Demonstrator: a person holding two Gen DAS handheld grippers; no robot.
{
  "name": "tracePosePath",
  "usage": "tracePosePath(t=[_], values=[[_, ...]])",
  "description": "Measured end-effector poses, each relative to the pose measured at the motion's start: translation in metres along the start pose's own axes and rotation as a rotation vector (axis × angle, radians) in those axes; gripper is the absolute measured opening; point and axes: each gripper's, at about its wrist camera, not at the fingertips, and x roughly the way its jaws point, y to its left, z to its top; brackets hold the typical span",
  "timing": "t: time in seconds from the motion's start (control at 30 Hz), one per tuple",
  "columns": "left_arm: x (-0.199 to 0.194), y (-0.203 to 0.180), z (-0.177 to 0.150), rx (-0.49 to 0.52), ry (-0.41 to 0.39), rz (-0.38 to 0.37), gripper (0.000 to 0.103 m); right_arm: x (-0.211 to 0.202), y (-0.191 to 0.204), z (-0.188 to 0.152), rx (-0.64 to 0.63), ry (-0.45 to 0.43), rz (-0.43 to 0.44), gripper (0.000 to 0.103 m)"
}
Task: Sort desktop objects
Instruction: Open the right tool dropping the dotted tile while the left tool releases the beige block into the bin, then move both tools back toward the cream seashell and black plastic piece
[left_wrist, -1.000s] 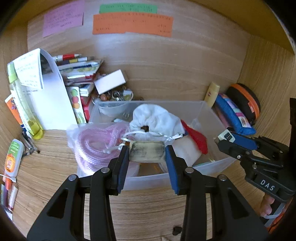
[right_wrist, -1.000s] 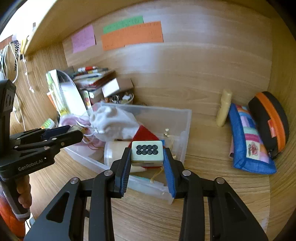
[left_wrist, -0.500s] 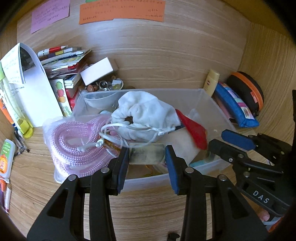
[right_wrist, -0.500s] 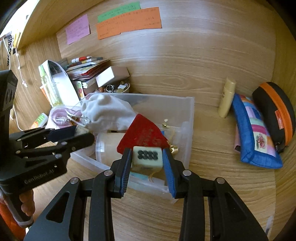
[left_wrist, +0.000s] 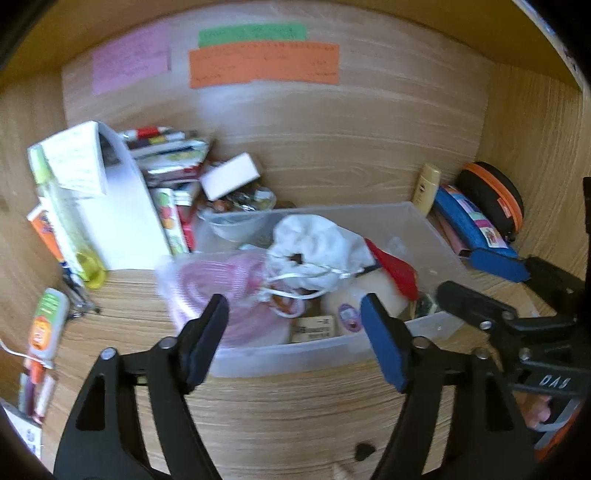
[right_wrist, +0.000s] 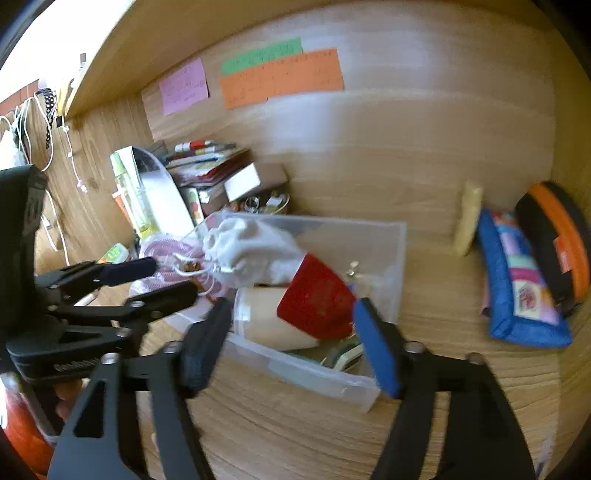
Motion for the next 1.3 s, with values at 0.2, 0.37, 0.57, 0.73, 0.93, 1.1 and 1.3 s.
tracePosePath(t=[0.2, 0.37, 0.57, 0.73, 0.93, 1.1, 1.3], values=[[-0.02, 0.021, -0.005, -0.027, -0.029, 0.055, 0.098, -0.015, 0.001, 0.001, 0.034, -0.007, -0.021, 0.088], [-0.031, 0.034, -0.02, -0.033, -0.016, 0.069, 0.098, -0.031, 0.012, -0.007, -0.001, -0.033, -0.066, 0.088], [-0.04, 0.035, -0.044, -0.007, 0.025, 0.057, 0.099, -0.043, 0.021, -0.021, -0.018, -0.025, -0.125, 0.089], [-0.04, 0.026, -0.07, 0.013, 0.069, 0.019, 0.099, -0.042, 0.02, -0.036, 0.015, 0.023, -0.14, 0.09], [-0.03, 0.01, -0.099, 0.042, 0.138, -0.035, 0.099, -0.035, 0.024, -0.057, 0.003, 0.075, -0.156, 0.09], [-0.025, -0.005, -0.116, 0.089, 0.171, -0.063, 0.099, -0.032, 0.032, -0.072, -0.044, 0.092, -0.182, 0.09], [-0.018, -0.014, -0.123, 0.117, 0.186, -0.086, 0.078, -0.028, 0.039, -0.082, -0.09, 0.13, -0.131, 0.09]])
